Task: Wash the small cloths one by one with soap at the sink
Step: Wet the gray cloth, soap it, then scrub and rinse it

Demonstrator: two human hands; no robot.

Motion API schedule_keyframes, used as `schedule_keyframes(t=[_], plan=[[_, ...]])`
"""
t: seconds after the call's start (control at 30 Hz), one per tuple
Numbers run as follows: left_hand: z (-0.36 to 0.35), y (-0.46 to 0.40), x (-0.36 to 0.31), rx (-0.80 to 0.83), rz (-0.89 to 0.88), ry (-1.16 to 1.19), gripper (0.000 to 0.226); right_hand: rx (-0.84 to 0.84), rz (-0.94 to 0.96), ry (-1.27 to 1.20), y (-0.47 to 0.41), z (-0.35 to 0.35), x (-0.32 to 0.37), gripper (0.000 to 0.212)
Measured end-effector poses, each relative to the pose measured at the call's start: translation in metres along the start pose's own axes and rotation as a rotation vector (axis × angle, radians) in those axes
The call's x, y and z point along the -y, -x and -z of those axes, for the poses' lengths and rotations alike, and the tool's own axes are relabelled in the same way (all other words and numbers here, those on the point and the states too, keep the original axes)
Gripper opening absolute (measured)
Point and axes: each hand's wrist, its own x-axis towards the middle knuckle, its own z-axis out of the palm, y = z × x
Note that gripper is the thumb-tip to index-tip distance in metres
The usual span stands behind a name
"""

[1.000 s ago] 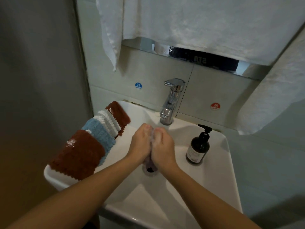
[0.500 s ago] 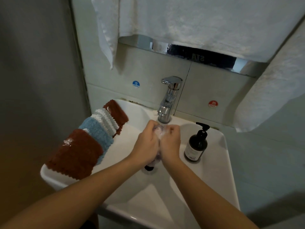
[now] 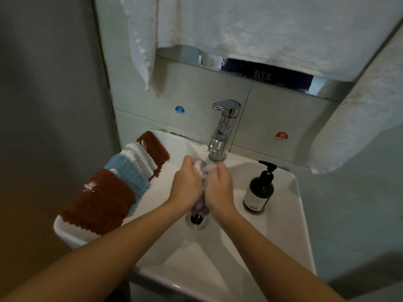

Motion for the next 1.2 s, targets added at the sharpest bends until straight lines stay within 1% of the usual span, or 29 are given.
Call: schedule_keyframes(t=[0.07, 0.1, 0.13, 0.17, 0.2, 0.23, 0.27, 0.3, 0.33, 0.37, 0.43, 0.47, 0.53, 0.6, 0.67, 0.7, 0.73, 0.8, 0.87, 0.97, 1.0, 1.07, 1.13, 1.2], plan=[[-0.009, 0.016, -0.001, 0.154, -0.028, 0.073, 0.012, -0.157, -0.054, -0.102, -0.018, 0.008, 0.003, 0.020], [-0.012, 0.022, -0.003, 0.184, -0.051, 0.113, 0.016, -0.210, -0.102, -0.143, -0.023, 0.010, -0.003, 0.018], [-0.013, 0.022, -0.004, 0.169, -0.076, 0.128, 0.018, -0.216, -0.153, -0.112, -0.021, 0.009, -0.010, 0.016], [-0.013, 0.019, -0.005, 0.113, -0.086, 0.127, 0.018, -0.164, -0.172, -0.013, -0.014, 0.005, -0.018, 0.017], [-0.011, 0.013, -0.004, 0.027, -0.080, 0.105, 0.017, -0.058, -0.181, 0.090, -0.005, 0.001, -0.025, 0.019], [-0.008, 0.007, -0.003, -0.052, -0.062, 0.073, 0.017, 0.030, -0.166, 0.132, 0.002, -0.003, -0.027, 0.022], [-0.004, 0.003, -0.001, -0.108, -0.042, 0.040, 0.015, 0.091, -0.141, 0.127, 0.007, -0.004, -0.022, 0.024], [-0.002, 0.002, 0.001, -0.116, -0.028, 0.010, 0.013, 0.094, -0.099, 0.095, 0.005, -0.003, -0.015, 0.025], [-0.003, 0.004, 0.002, -0.071, -0.028, -0.009, 0.011, 0.054, -0.078, 0.057, 0.000, -0.001, -0.009, 0.025], [-0.005, 0.010, 0.001, 0.010, -0.033, 0.000, 0.010, -0.026, -0.087, 0.017, -0.008, 0.002, -0.003, 0.024], [-0.011, 0.020, -0.003, 0.155, -0.042, 0.059, 0.011, -0.147, -0.182, -0.111, -0.022, 0.007, -0.003, 0.022], [-0.011, 0.020, -0.002, 0.163, -0.054, 0.079, 0.013, -0.140, -0.229, -0.099, -0.022, 0.008, -0.006, 0.020], [-0.008, 0.015, 0.001, 0.075, -0.064, 0.112, 0.014, 0.007, -0.252, 0.006, -0.013, 0.006, -0.012, 0.021], [-0.003, 0.007, 0.004, -0.018, -0.006, 0.156, 0.015, 0.132, -0.308, -0.071, -0.005, 0.005, -0.014, 0.024], [-0.001, 0.001, 0.005, -0.008, 0.034, 0.195, 0.017, 0.238, -0.393, -0.224, -0.002, 0.004, -0.014, 0.025], [0.000, -0.003, 0.004, 0.032, 0.039, 0.181, 0.018, 0.257, -0.408, -0.244, -0.001, 0.005, -0.015, 0.024], [0.002, -0.007, 0.004, 0.075, 0.037, 0.142, 0.019, 0.240, -0.397, -0.226, -0.001, 0.006, -0.017, 0.023], [0.012, -0.018, 0.008, 0.121, 0.032, 0.030, 0.019, 0.129, -0.313, -0.121, -0.002, 0.010, -0.019, 0.022], [0.025, -0.030, 0.013, 0.163, 0.066, -0.078, 0.019, 0.022, -0.229, -0.045, -0.004, 0.016, -0.019, 0.021], [0.042, -0.041, 0.014, 0.322, 0.126, -0.302, 0.024, -0.016, -0.154, 0.005, -0.007, 0.022, -0.019, 0.020], [0.046, -0.043, 0.010, 0.342, 0.129, -0.336, 0.027, -0.014, -0.135, 0.001, -0.007, 0.023, -0.017, 0.020], [0.052, -0.047, -0.007, 0.283, 0.063, -0.299, 0.026, -0.008, -0.103, 0.003, -0.006, 0.023, -0.016, 0.020], [0.055, -0.050, -0.030, 0.188, -0.070, -0.195, 0.023, 0.017, -0.097, 0.014, -0.004, 0.022, -0.016, 0.020], [0.054, -0.051, -0.052, 0.154, -0.202, -0.160, 0.032, 0.059, -0.114, 0.010, -0.001, 0.021, -0.016, 0.023]])
